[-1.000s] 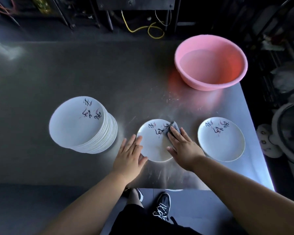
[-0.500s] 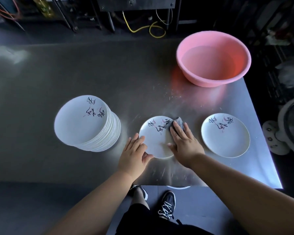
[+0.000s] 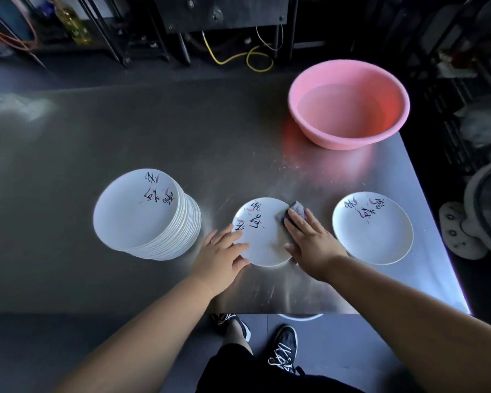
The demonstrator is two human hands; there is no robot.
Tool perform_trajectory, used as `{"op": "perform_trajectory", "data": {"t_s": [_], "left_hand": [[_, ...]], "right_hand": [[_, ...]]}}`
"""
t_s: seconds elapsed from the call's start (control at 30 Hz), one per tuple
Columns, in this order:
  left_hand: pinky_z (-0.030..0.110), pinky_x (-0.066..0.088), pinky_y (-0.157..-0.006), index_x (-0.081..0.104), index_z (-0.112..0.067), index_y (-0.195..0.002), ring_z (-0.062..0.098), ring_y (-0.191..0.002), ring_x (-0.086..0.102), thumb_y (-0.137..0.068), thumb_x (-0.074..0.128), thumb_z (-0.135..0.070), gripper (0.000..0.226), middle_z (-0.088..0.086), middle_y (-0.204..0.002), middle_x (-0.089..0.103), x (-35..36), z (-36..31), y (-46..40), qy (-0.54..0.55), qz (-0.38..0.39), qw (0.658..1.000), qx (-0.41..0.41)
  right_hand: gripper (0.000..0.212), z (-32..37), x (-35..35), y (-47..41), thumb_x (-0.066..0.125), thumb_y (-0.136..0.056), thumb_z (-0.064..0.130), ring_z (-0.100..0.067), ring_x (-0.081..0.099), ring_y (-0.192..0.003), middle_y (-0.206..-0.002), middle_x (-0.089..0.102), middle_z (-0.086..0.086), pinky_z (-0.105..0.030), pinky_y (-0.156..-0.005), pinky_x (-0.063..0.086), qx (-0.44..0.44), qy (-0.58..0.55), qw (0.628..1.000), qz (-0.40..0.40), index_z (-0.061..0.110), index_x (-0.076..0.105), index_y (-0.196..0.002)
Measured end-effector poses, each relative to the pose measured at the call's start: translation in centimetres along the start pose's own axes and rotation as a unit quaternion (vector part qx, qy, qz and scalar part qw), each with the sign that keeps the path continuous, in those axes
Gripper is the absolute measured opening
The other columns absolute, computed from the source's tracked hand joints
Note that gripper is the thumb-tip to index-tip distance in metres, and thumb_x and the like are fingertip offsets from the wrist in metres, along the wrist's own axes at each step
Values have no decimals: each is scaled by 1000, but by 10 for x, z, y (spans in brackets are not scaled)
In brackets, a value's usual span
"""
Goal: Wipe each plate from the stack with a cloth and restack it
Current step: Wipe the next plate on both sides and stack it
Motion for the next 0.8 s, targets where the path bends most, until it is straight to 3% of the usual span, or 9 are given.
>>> {"op": "perform_trajectory", "data": {"t_s": [0.1, 0.23, 0.33, 0.43, 0.5, 0.6, 0.73, 0.8], "left_hand": [[37, 26, -118, 78, -23, -107, 30, -132, 58, -90, 59, -45, 34, 0, -129, 69, 7, -6, 2, 34, -34, 999, -5], [43, 35, -115, 77, -20, -109, 32, -134, 55, -92, 62, -42, 31, 1, -131, 67, 9, -9, 6, 58, -58, 997, -5], [47, 38, -116, 78, -22, -107, 33, -134, 56, -93, 64, -44, 30, 2, -129, 68, 11, -13, 9, 48, -71, 996, -19], [53, 26, -122, 77, -30, -103, 28, -134, 55, -88, 65, -52, 29, -5, -124, 68, 11, -25, 10, 13, -58, 995, -81], [50, 19, -122, 76, -33, -94, 26, -126, 56, -82, 67, -59, 31, -9, -111, 66, 10, -41, 10, -5, -42, 992, -120], [45, 29, -111, 70, -29, -85, 26, -106, 58, -73, 68, -72, 45, -6, -94, 59, 10, -65, 5, -16, -11, 993, -119], [47, 28, -113, 72, -30, -113, 22, -125, 51, -72, 61, -79, 65, -6, -129, 62, 0, -58, -1, -13, -1, 996, -87], [48, 26, -115, 70, -32, -127, 16, -136, 46, -78, 58, -75, 66, -12, -141, 59, -1, -43, 0, -11, 23, 997, -71]], "right_hand": [[78, 22, 24, 26, 37, -106, 58, -23, -15, -161, -174, -17, 11, -42, -130, 15, 43, -53, 998, 3, 24, 6, -169], [82, 34, 42, 45, 33, -105, 65, -28, -18, -161, -175, -17, 6, -43, -132, 3, 52, -44, 997, 41, 23, 3, -168], [76, 17, 20, 18, 31, -107, 60, -30, -17, -161, -175, -14, 9, -45, -132, 2, 38, -29, 999, 10, 25, 6, -169], [73, 4, 10, 6, 32, -108, 57, -25, -16, -161, -174, -15, 14, -43, -132, 4, 19, -18, 1000, -9, 26, 7, -169], [80, 7, 20, 19, 29, -103, 64, -22, -15, -161, -174, -15, 12, -42, -131, 12, 30, -31, 999, 0, 24, 8, -169], [97, 22, 42, 52, 12, -88, 78, -23, -14, -161, -175, -15, 9, -40, -129, 13, 8, -24, 999, 43, 23, 5, -169], [102, 14, 28, 45, 0, -80, 78, -27, -12, -162, -176, -10, 9, -39, -129, -5, -49, 41, 997, 48, 28, 5, -169], [87, -2, 15, 25, 10, -92, 72, -27, -12, -162, -176, -9, 10, -42, -132, -4, -57, 66, 996, 24, 30, 6, -168]]}}
Point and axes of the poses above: each hand's wrist, its own y-axis away from the middle knuckle, its own x-axis out of the palm, z = x × y, the point moved 6 cm from there along -y, towards the middle knuckle
